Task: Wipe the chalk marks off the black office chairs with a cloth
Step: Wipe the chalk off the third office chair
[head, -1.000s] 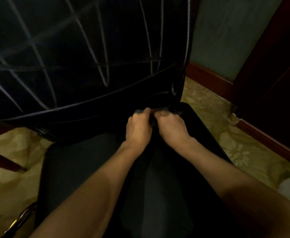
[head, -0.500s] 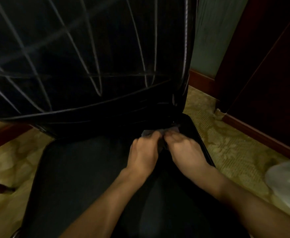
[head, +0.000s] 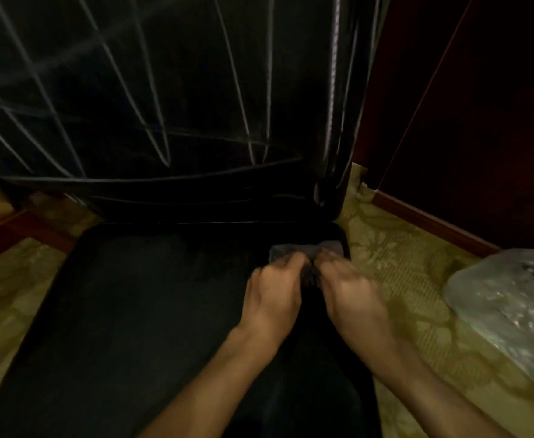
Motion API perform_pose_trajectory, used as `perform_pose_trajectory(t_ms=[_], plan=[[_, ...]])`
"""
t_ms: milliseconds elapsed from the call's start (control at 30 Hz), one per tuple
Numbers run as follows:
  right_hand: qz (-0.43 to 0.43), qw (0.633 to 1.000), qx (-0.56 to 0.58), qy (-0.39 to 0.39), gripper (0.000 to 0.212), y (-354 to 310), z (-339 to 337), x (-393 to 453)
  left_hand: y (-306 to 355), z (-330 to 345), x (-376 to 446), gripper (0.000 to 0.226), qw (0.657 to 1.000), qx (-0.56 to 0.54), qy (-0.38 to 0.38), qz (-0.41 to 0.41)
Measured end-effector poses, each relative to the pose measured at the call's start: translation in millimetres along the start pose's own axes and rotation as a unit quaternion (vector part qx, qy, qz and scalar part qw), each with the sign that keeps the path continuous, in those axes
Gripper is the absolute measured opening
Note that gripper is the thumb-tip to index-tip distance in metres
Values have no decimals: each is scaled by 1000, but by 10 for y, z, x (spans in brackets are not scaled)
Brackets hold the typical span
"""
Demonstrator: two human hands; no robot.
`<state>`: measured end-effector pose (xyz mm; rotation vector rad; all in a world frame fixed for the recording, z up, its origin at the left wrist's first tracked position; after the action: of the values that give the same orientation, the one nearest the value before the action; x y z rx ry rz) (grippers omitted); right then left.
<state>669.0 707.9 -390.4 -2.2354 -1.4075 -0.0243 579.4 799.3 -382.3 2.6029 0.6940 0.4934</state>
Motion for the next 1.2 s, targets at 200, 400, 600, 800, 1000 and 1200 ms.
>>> perform_pose_trajectory(t_ms=[200,400,600,800,1000,1200], plan=[[48,999,15,12,41,299,-151,-286,301,231,22,33,998,-10,-36,49],[167,982,72,48,26,617,-310,-282,669,373,438,31,990,18,-127,62],[150,988,-20,-36,18,319,-175,266,296,162,538,20,991,29,-123,49],[87,988,-89,-91,18,-418,158,664,-430,-203,480,27,988,97,-117,-7],[16,988,-96,-121,28,-1424,909,1309,-1519,-893,354,10,982,138,-63,-109],[-29,988,-50,-142,25,-1862,1046,1534,-1904,-1197,303,10,975,152,-19,-164]])
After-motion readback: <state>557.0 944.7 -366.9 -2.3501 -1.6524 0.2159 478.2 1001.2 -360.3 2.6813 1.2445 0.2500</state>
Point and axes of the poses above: each hand's wrist, its own x-axis towards the middle knuckle, its own z-axis out of the palm, y = z × x, the point moved 5 cm from there along x, towards the middle knuckle, and after that the axes turned 2 degrees about x, right-handed, at the moved point
